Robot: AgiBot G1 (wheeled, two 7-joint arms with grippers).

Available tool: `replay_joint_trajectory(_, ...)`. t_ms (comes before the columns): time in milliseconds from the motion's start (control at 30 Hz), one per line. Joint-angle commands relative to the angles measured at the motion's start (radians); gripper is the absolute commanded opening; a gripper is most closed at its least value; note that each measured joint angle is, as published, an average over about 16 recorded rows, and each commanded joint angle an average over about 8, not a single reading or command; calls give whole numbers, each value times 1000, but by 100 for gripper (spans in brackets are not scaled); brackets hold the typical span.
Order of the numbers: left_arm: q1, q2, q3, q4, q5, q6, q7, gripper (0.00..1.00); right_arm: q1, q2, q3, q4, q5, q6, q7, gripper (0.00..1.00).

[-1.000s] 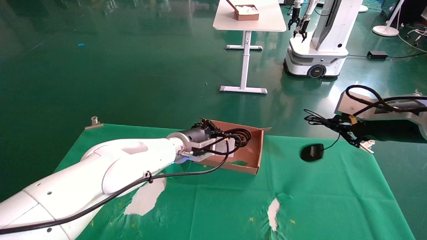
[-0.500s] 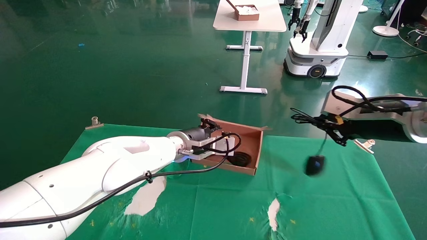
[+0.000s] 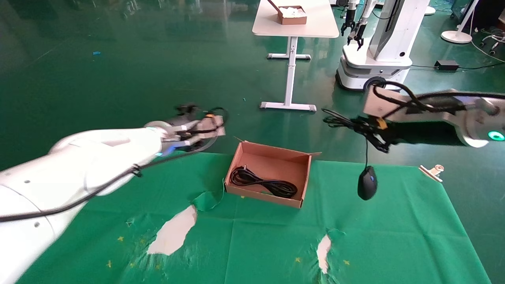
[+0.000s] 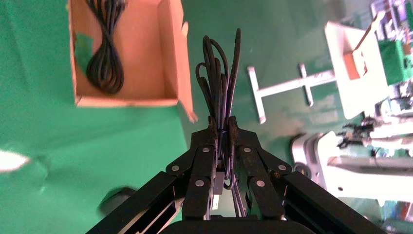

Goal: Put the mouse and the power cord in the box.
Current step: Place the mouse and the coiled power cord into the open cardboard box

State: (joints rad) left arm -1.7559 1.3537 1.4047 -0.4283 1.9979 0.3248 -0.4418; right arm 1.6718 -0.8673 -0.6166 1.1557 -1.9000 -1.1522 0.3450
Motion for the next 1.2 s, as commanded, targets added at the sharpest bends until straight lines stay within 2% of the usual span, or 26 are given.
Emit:
replay_joint_trajectory(33,-17,-8,3,52,8,-1,-13,100,10,-17,0,-14,5,4,-14,0)
replay_joint_trajectory(267,-46,-11,8,122,26,20,-51,100,37,-166,-29,-123,0,78,-126,0)
replay_joint_trajectory(567,-47,-12,19,114,47,23,-84,100,49,-437,-94,-414,-73,305,-302,0)
replay_joint_trajectory(733,-47,-12,24,109,57,24,-100,100,31,-499,-170,-547,-73,408,-356,1)
replay_joint_trajectory(767,-47,-12,25,108,59,24,-103,100,27,-501,-187,-563,-68,421,-358,7)
replay_joint_trajectory(1000,-48,-13,29,108,66,24,-114,100,23,-519,-269,-628,-63,485,-362,94)
replay_joint_trajectory(1033,-49,-13,30,108,67,24,-114,100,23,-521,-272,-632,-63,489,-363,100)
replay_joint_trajectory(1200,-48,-13,30,108,67,25,-114,100,22,-517,-274,-630,-60,488,-361,100)
